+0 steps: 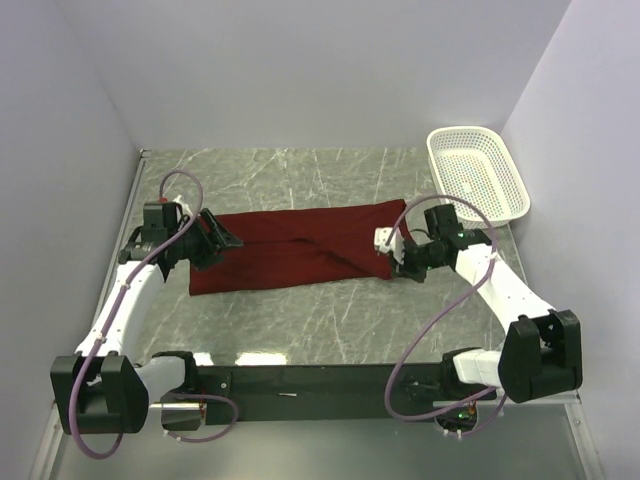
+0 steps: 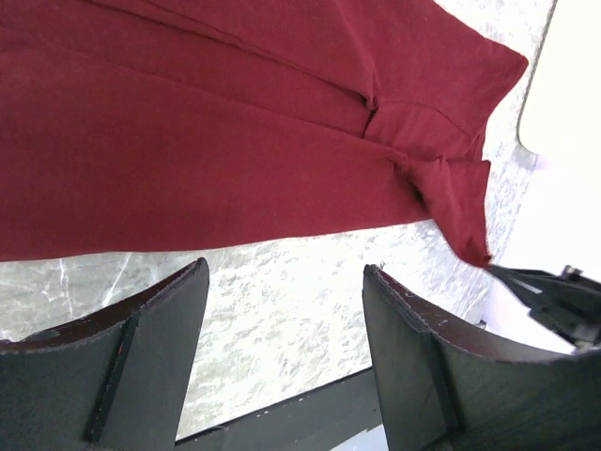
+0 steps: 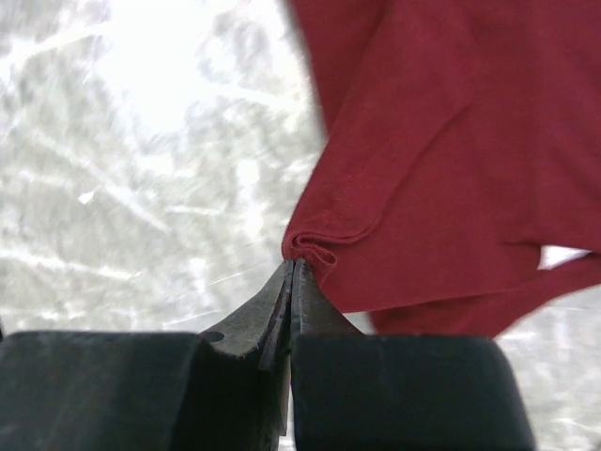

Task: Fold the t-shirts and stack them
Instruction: Fold the tshirt

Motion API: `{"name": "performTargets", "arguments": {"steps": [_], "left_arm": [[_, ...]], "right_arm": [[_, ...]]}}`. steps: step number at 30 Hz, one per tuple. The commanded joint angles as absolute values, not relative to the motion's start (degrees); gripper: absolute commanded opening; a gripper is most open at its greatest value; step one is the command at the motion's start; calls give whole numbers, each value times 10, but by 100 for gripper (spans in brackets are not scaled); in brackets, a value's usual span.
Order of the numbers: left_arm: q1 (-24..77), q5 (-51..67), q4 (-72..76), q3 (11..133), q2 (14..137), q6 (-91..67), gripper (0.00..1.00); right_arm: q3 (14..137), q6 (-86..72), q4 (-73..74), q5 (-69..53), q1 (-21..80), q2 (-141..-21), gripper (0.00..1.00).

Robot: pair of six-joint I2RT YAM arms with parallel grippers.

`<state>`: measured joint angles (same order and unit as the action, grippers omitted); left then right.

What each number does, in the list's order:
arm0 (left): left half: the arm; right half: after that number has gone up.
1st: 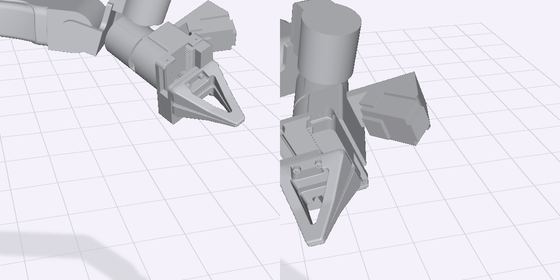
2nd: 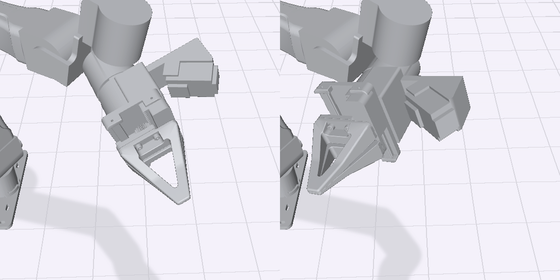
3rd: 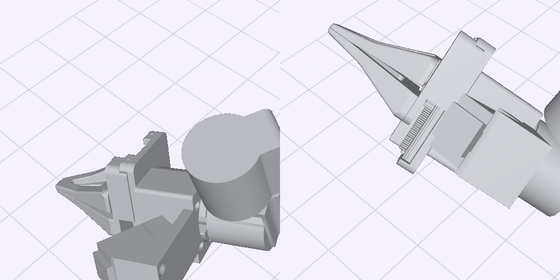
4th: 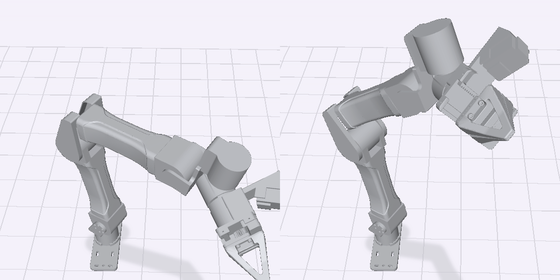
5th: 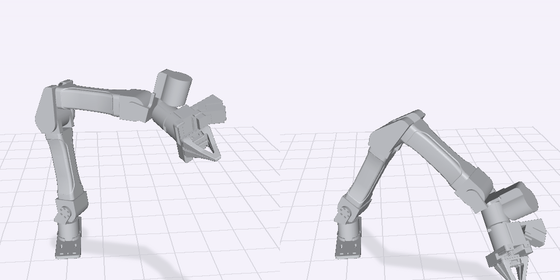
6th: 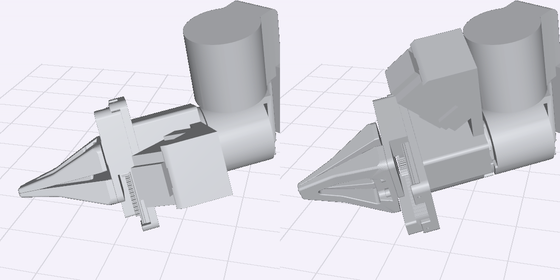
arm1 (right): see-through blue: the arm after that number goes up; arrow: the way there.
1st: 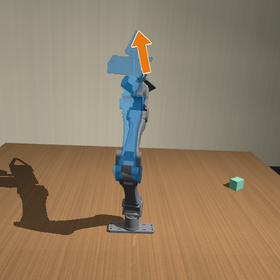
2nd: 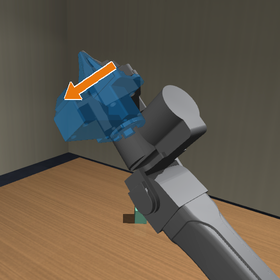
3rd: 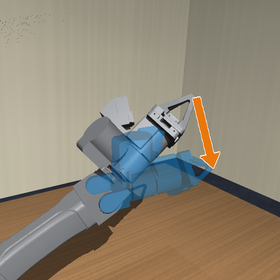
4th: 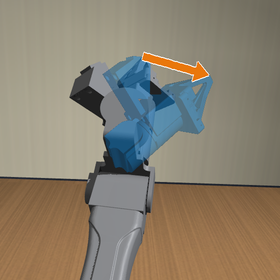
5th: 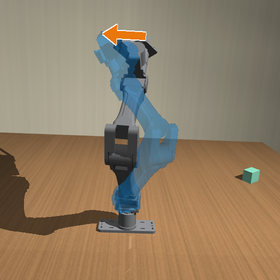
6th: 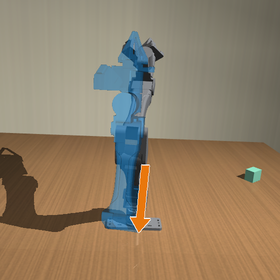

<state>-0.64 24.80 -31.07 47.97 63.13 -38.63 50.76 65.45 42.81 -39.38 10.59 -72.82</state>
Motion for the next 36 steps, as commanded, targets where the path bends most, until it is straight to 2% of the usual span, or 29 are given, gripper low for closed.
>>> {"name": "performTargets", "arguments": {"steps": [1,5,9,13,20,23,30,36], "left_arm": [[-4,270,-286,478,613,-382,72],[-3,269,-289,475,606,-380,72],[-3,266,-291,470,601,-376,72],[-4,258,-300,478,598,-367,72],[-4,218,-314,496,566,-357,72],[-4,213,-316,490,548,-359,72],[-3,214,-308,460,504,-374,72],[-4,210,-320,448,481,-368,72]], "right_arm": [[478,688,439,-367,128,-704,0],[434,700,436,-335,157,-690,1],[420,718,460,-325,160,-672,32],[449,681,474,-355,144,-659,40],[544,346,348,-383,149,-748,42],[585,274,333,-380,162,-816,41],[660,216,316,-331,178,-960,41],[682,220,330,-317,187,-1002,40]]}}
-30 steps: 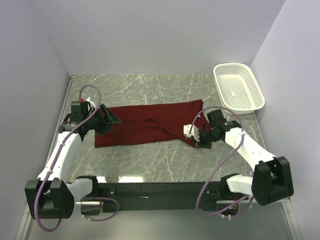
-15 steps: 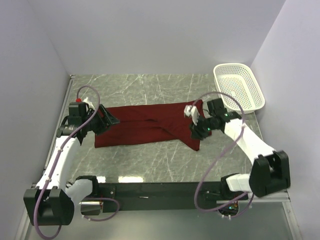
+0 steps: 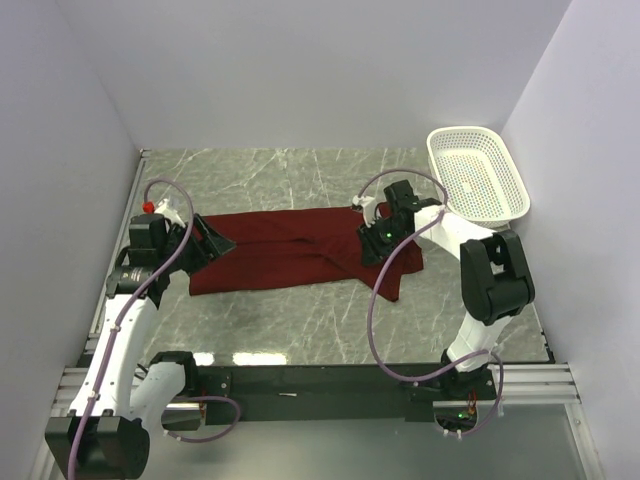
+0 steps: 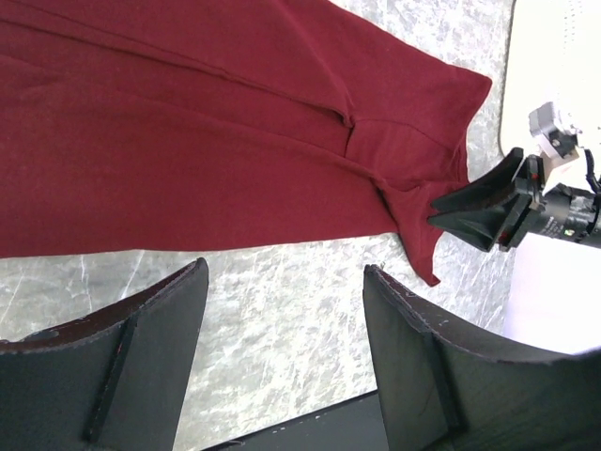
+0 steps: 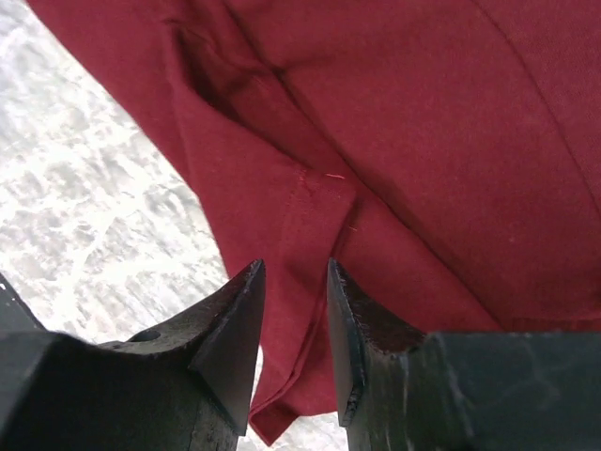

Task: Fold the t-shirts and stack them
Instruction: Fold the tshirt

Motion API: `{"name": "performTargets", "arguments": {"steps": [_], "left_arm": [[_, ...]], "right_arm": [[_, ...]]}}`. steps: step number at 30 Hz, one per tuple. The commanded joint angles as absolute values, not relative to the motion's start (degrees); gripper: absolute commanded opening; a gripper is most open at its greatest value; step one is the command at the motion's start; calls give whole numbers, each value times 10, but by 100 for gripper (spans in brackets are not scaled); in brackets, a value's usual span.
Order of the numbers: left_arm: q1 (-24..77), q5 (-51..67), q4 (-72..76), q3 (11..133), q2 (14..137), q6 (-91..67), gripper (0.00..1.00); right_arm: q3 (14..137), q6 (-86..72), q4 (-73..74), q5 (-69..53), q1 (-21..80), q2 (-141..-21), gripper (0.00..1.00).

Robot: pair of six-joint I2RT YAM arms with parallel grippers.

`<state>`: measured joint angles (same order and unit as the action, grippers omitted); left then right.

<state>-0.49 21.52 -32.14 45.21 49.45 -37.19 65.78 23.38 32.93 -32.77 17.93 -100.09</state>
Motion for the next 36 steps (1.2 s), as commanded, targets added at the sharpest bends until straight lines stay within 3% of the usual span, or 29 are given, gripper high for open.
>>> {"name": "performTargets", "arguments": {"steps": [1,15,18,22,28,36], "left_arm": [[-3,210,-322,447,480,-368,72],[-4,215,-324,439,468,-369,72],[-4,216,-325,435,465,-371,72],[-4,214,-327,433,462,-372,72],[-4,211,-334,442,463,-366,72],[-4,212,-331,439,466,-365,72]], "right_arm": [[679,218,325,-312,188,-1004,40],[689,225,334,-308,189,-1042,40],[692,234,344,-326,189,-1037,31],[699,246,356,-337,189,-1023,1],[739,262,373,-316,189,-992,0],[855,308,393,-185,236,-1041,0]]}}
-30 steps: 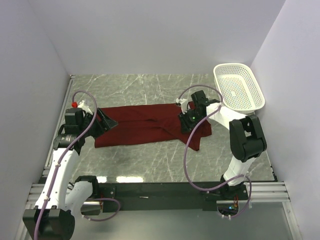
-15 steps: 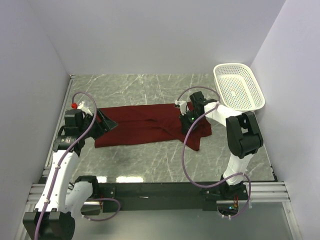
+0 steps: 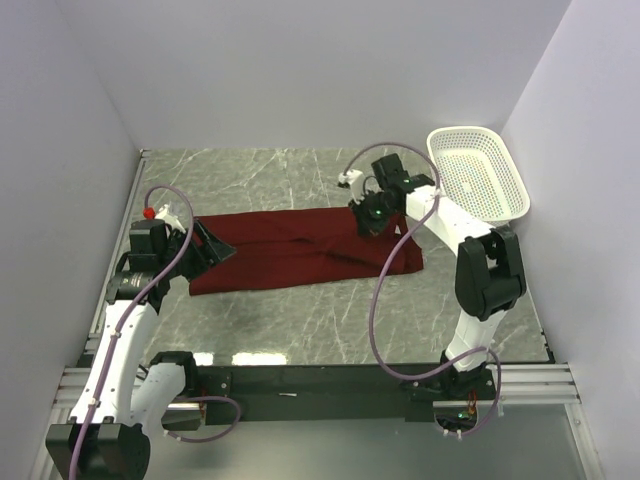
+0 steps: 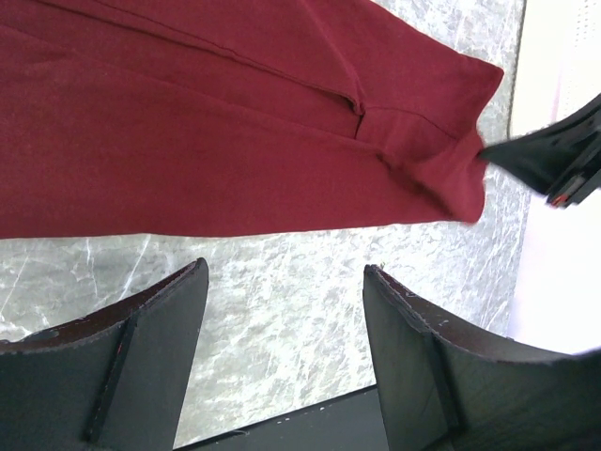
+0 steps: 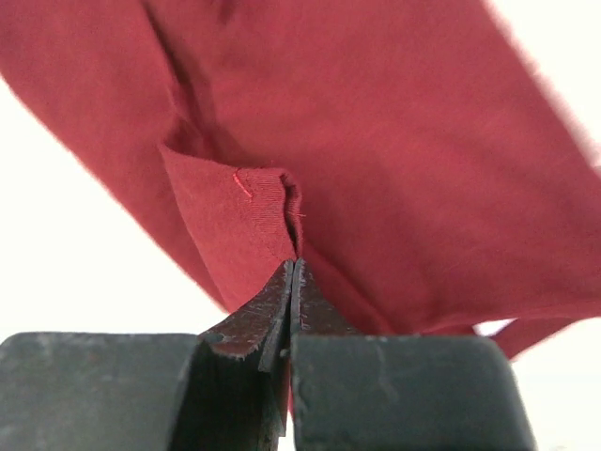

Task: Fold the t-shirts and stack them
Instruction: Fold the tshirt

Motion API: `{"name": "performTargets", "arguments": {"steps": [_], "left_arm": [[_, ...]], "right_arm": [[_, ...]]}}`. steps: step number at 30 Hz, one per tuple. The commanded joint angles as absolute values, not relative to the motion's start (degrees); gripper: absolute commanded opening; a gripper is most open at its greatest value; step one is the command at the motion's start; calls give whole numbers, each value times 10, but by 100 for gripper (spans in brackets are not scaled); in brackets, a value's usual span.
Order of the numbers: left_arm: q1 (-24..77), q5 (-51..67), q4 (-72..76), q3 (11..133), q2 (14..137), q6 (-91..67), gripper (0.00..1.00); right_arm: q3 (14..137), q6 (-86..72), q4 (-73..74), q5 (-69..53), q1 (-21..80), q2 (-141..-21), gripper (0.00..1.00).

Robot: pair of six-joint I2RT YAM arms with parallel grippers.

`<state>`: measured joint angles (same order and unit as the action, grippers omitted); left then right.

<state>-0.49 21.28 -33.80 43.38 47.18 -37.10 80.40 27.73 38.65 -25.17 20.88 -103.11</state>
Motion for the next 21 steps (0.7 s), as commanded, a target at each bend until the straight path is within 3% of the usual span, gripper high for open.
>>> {"name": "performTargets", "arguments": {"steps": [1,9,21], "left_arm": [[-3,211,-332,439,466,-365,72],[-4,207,-339,439,467,-357,72],[-3,207,-337,436,473,-352,72]], "right_arm": [[864,312,391,-172,252,-1054,0],[932,338,359,-57,302,-1115,0],[907,338,276,39,324,-1121,0]]}}
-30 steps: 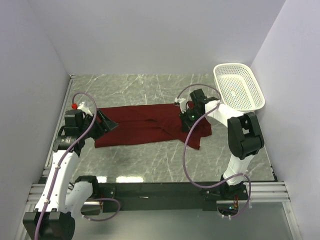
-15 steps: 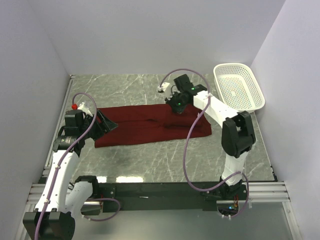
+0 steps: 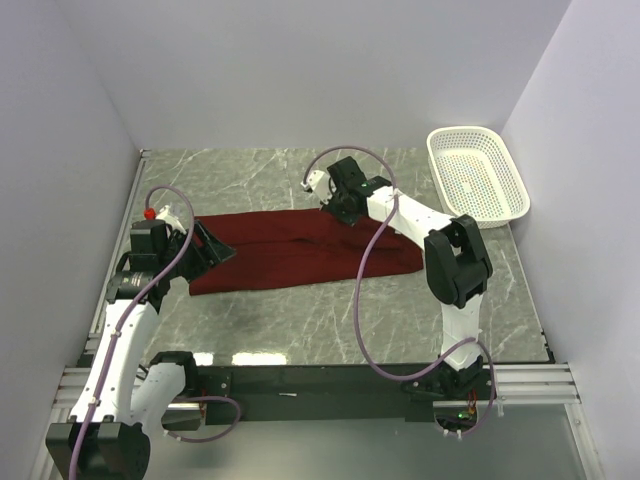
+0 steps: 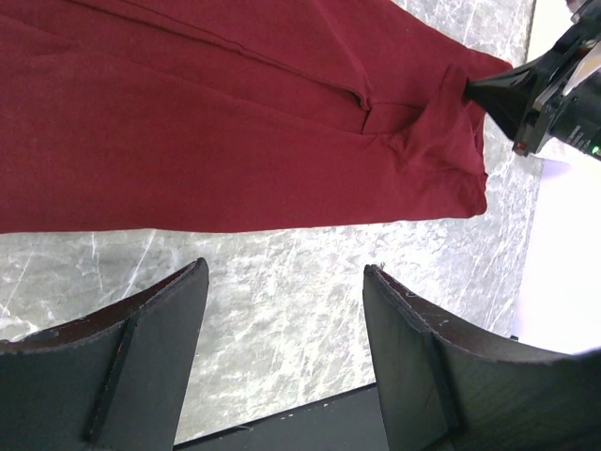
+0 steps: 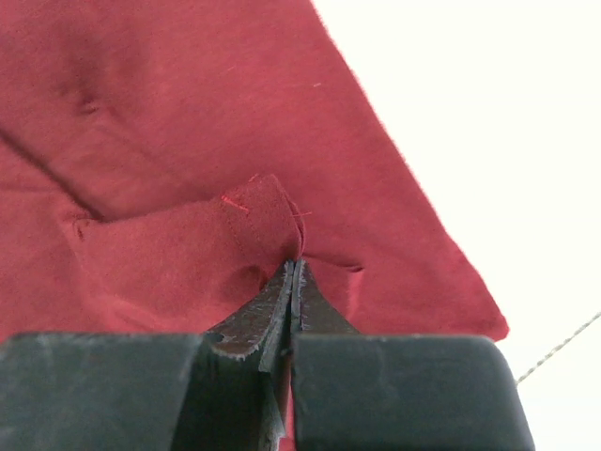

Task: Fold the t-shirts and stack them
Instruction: Fold the tshirt

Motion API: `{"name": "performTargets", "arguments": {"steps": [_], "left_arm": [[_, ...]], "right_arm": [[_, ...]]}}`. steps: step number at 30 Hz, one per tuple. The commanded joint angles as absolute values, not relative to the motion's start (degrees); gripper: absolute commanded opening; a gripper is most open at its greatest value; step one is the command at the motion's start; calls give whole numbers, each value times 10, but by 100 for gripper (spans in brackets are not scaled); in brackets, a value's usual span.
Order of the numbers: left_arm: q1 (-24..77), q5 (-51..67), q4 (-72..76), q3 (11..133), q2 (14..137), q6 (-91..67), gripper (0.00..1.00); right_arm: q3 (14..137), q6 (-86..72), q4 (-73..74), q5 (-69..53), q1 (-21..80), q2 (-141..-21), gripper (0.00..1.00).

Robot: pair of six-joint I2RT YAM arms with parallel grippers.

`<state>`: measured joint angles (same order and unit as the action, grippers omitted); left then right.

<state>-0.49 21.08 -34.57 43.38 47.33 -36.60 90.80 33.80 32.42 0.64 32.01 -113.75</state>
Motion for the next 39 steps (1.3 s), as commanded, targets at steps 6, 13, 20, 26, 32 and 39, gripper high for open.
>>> {"name": "performTargets", "arguments": {"steps": [6,13,20,26,32,39], "left_arm": [[-3,207,-337,439,475,-352,72],[-3,207,-343,439,476,-352,72],[-3,208,-338,435,479,-355,72],[-4,211,-333,433,480,-356,72],[-4,216,-326,423,475,-359,72],[-4,216,-330,419,472,-359,72]], "right_arm": [[920,330,250,45,329,-1128,0],[934,337,238,65,345,-1162,5],[889,319,200,67,341,-1139,43],[926,257,280,-31,265,-1128,41],[916,250,332,-109,208,-1153,39],[886,265,361,-174,177,-1136,40]]}}
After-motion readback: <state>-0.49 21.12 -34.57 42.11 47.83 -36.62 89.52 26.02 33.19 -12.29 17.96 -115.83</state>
